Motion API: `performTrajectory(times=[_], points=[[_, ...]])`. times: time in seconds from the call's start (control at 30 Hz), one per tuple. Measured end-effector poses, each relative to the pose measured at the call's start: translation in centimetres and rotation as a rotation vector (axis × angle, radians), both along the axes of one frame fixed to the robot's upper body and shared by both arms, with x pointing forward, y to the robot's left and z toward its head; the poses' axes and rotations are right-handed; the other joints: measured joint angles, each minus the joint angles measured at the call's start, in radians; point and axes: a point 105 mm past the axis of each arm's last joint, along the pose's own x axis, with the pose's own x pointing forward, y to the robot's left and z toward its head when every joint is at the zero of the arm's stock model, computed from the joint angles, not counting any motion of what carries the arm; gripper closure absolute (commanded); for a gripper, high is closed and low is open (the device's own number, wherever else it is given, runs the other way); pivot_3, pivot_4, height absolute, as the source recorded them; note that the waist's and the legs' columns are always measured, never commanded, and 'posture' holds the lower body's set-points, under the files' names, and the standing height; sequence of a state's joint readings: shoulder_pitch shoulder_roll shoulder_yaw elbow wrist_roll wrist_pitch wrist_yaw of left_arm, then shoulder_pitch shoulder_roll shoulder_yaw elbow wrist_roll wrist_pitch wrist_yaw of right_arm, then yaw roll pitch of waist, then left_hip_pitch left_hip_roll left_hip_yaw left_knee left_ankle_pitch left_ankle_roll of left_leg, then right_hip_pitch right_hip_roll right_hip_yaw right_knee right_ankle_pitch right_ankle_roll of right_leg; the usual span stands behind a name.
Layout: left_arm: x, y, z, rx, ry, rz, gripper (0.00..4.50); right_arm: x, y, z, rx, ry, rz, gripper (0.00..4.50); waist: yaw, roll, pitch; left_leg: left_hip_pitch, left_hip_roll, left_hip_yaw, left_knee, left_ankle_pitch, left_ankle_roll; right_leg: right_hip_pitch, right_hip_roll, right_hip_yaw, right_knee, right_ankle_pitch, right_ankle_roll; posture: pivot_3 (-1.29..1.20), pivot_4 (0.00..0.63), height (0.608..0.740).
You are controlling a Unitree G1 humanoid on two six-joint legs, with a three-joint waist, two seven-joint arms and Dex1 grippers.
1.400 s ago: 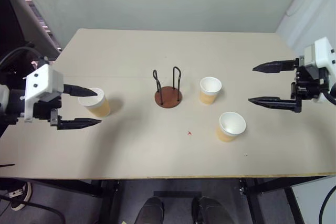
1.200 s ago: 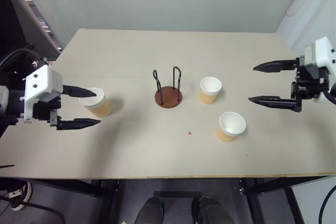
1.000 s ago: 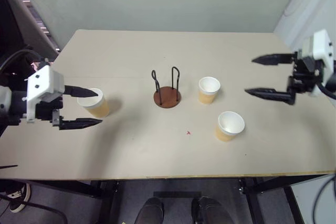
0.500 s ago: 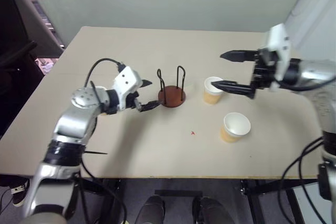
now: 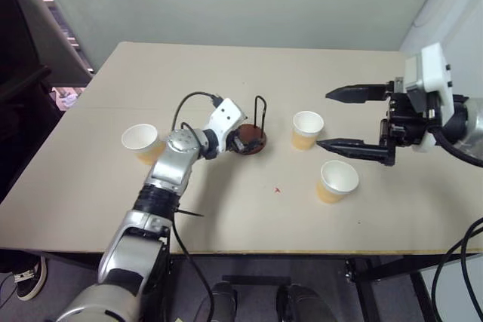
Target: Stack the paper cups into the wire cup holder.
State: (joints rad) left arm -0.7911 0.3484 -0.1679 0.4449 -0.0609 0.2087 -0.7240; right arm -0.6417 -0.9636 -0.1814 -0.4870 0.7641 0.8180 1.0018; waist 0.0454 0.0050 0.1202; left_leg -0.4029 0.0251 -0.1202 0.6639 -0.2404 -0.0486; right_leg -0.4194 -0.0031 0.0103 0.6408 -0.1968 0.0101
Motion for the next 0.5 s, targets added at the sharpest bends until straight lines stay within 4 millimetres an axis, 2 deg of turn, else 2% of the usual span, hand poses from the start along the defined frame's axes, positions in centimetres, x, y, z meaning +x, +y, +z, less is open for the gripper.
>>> performTrajectory(times=[0.03,0.13,0.37,0.5], points=[[0.1,-0.2,-0.1,-0.005,-0.001,0.002,0.86,0.0,-0.1,0.0,-0.001,0.001,-0.009,0.00,0.000,0.000,0.000,0.000,-0.002,0.000,0.000,0.000,0.000,0.000,0.000,0.002,0.000,-0.001,0.002,0.00,0.150,0.740],[0.0,-0.6,0.0,-0.012,-0.003,-0.018,1.89,-0.1,-0.4,-0.2,-0.013,0.009,-0.026,0.00,-0.001,0.000,0.000,0.000,-0.008,0.000,0.000,0.001,0.001,0.000,0.000,0.009,0.000,-0.004,0.007,0.00,0.150,0.740],[-1.1,0.4,1.3,-0.003,0.014,-0.104,4.47,-0.2,-1.1,-0.2,-0.018,0.002,-0.064,0.00,0.000,0.000,0.000,0.000,-0.013,0.007,0.001,-0.004,0.009,0.000,-0.002,0.017,0.000,-0.008,0.017,0.00,0.150,0.740],[-2.4,0.5,1.1,0.001,0.057,-0.165,4.47,-0.1,-1.3,-0.7,-0.025,0.017,-0.081,0.00,0.000,0.000,0.000,0.000,-0.014,0.012,0.003,-0.008,0.013,0.000,-0.005,0.020,-0.001,-0.011,0.020,0.00,0.150,0.740]])
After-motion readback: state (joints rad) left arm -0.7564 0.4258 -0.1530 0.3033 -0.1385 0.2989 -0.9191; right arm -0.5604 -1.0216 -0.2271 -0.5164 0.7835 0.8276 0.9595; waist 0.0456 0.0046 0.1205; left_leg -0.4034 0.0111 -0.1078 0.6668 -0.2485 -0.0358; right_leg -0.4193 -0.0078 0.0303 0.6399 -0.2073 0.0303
